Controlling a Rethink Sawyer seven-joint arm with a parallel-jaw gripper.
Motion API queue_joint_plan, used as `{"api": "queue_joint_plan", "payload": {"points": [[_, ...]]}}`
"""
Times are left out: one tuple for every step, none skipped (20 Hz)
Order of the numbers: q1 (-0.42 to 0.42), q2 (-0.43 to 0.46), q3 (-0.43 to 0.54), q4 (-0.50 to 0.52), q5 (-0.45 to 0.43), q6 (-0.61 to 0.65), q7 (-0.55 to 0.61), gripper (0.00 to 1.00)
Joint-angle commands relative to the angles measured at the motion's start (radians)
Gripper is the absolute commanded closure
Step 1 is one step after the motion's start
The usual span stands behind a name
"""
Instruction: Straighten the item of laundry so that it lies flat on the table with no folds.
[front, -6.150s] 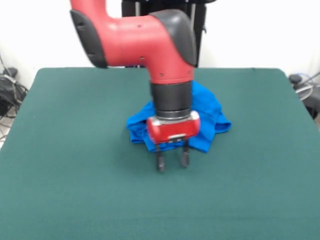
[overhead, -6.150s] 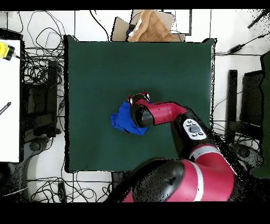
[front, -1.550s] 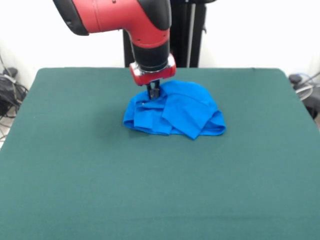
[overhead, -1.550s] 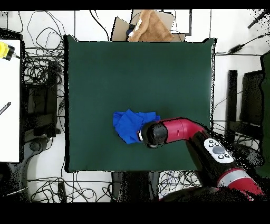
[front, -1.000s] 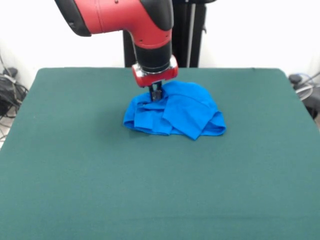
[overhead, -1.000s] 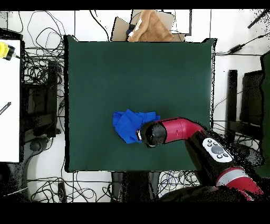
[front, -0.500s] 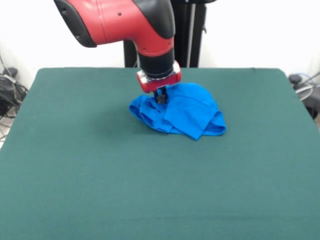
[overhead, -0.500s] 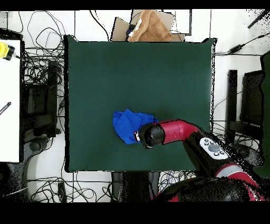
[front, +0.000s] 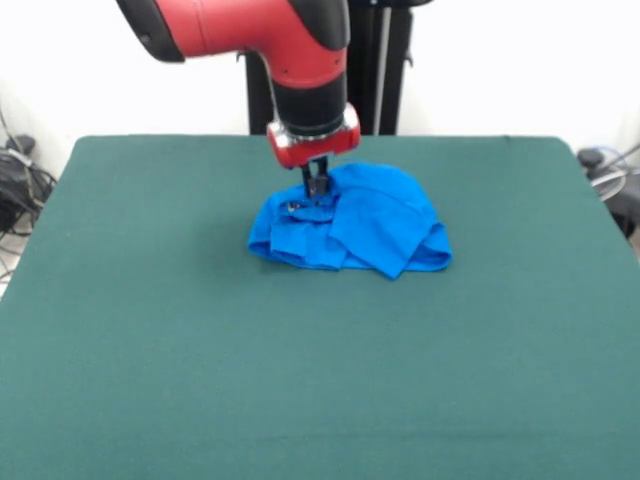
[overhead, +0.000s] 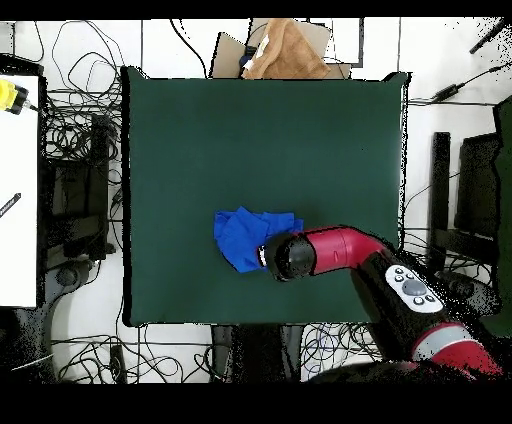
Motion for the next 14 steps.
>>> {"api": "queue_joint_plan", "payload": {"points": [[0.043, -0.239, 0.138, 0.045, 0.167, 0.173, -0.024, 1.00], [0.055, -0.254, 0.137, 0.032, 0.182, 0.195, -0.021, 1.00], [0.063, -0.268, 0.141, 0.022, 0.197, 0.206, -0.018, 1.00], [0.075, -0.277, 0.142, 0.007, 0.207, 0.220, -0.017, 1.00], [0.086, -0.284, 0.140, -0.008, 0.222, 0.241, -0.012, 1.00], [0.100, -0.288, 0.136, -0.025, 0.233, 0.261, -0.008, 1.00], [0.111, -0.289, 0.134, -0.044, 0.244, 0.289, -0.008, 1.00], [0.122, -0.291, 0.133, -0.062, 0.254, 0.316, -0.008, 1.00], [0.133, -0.293, 0.131, -0.080, 0.262, 0.341, -0.009, 1.00], [0.143, -0.296, 0.130, -0.093, 0.265, 0.356, -0.008, 1.00], [0.152, -0.298, 0.128, -0.106, 0.270, 0.372, -0.008, 1.00], [0.159, -0.305, 0.128, -0.113, 0.274, 0.376, -0.008, 1.00], [0.167, -0.310, 0.127, -0.121, 0.277, 0.384, -0.008, 1.00], [0.174, -0.323, 0.125, -0.123, 0.281, 0.389, -0.006, 1.00]]}}
